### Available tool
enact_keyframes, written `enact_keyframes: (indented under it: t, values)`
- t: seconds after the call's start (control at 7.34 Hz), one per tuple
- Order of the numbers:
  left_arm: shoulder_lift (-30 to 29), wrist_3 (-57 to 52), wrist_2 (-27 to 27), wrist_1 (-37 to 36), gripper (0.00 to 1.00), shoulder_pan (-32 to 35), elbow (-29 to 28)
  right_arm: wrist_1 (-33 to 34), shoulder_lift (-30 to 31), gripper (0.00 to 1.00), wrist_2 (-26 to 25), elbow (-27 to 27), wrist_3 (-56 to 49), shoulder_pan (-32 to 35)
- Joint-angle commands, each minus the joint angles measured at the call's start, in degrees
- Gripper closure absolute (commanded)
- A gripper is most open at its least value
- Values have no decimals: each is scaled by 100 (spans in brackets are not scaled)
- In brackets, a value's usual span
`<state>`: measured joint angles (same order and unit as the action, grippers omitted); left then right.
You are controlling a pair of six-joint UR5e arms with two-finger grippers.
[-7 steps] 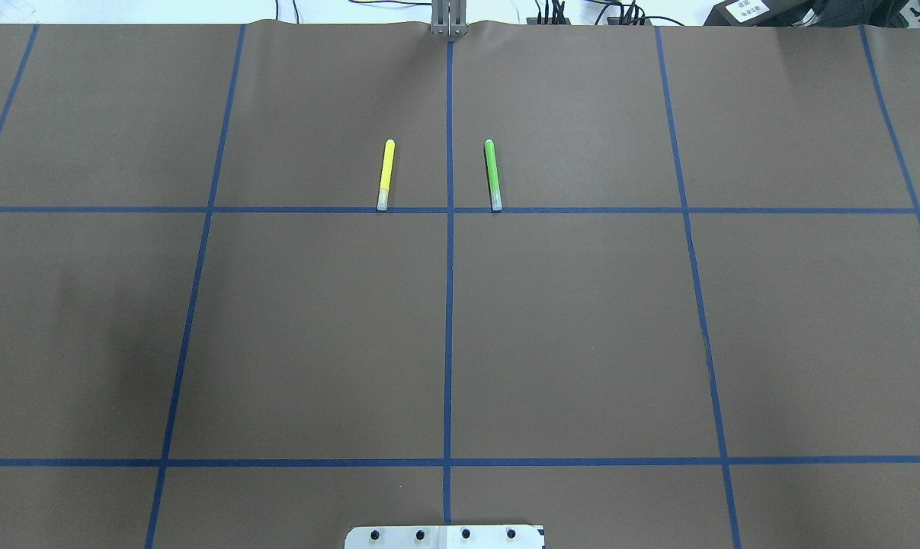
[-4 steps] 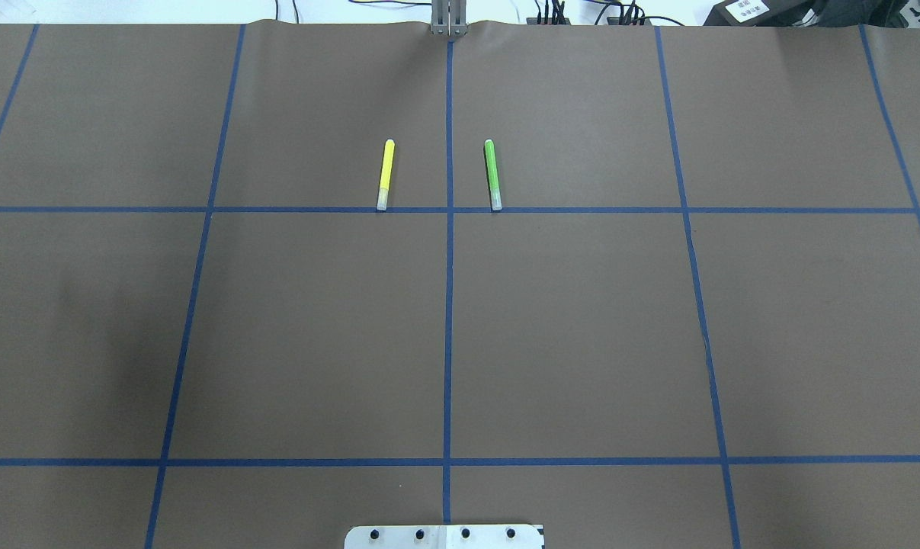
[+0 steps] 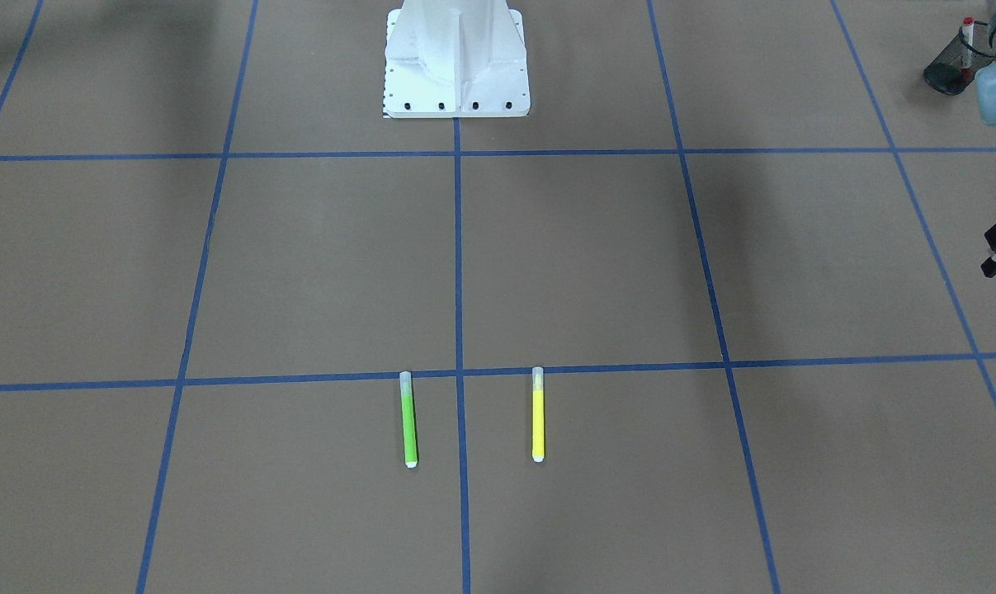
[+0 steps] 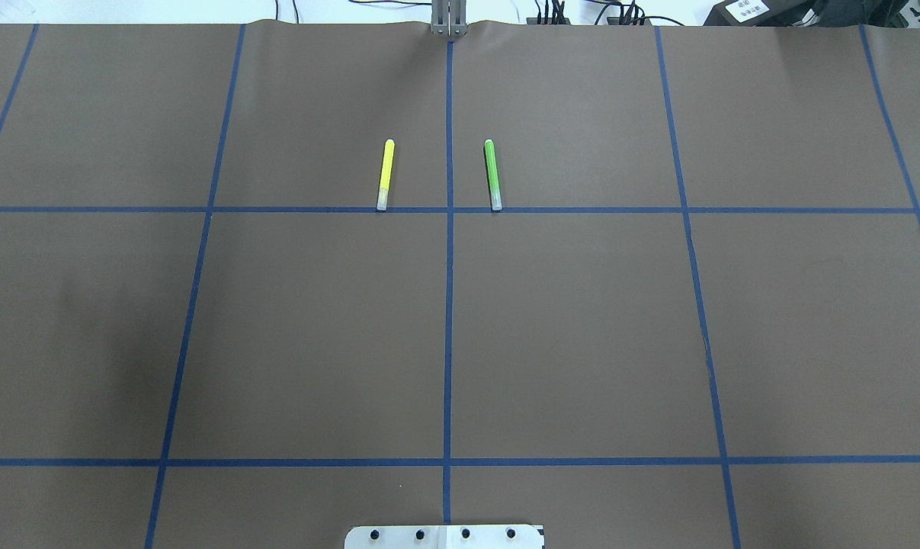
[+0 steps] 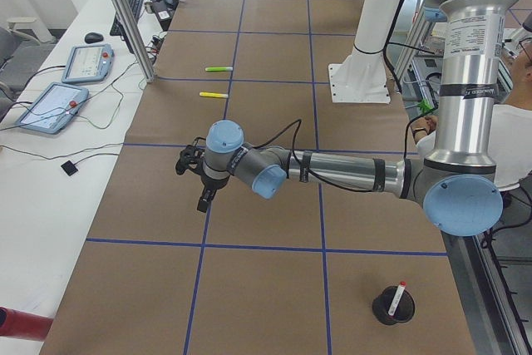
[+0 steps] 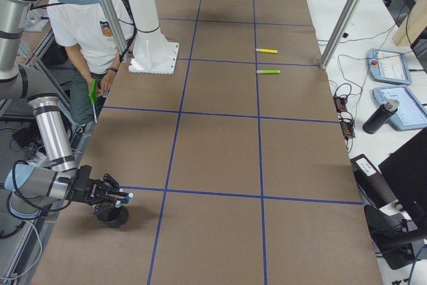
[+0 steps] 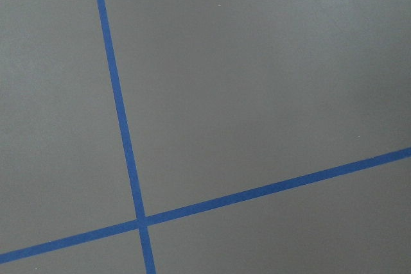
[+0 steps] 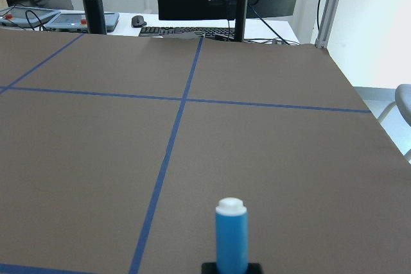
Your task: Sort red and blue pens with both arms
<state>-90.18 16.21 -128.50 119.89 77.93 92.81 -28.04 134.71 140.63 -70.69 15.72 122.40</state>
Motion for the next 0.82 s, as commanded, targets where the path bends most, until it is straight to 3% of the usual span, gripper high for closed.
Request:
enact_keyframes:
  t: [0.0,0.27,0.41,0.54,0.68]
  values:
    - [1,48,0,-1,2,-5,9,-43,20,100,35,204,-139,177]
    - [1,58,0,-1,2,-6,9,27,-15,100,157,266,-324,381]
    - [1,66,0,-1,2,-6,9,96,-15,47,166,267,-324,381]
    - [1,66,0,-1,2,-6,18,141,-6,0,175,275,-324,398]
    - [1,66,0,-1,2,-6,18,158,-6,0,349,275,-324,433]
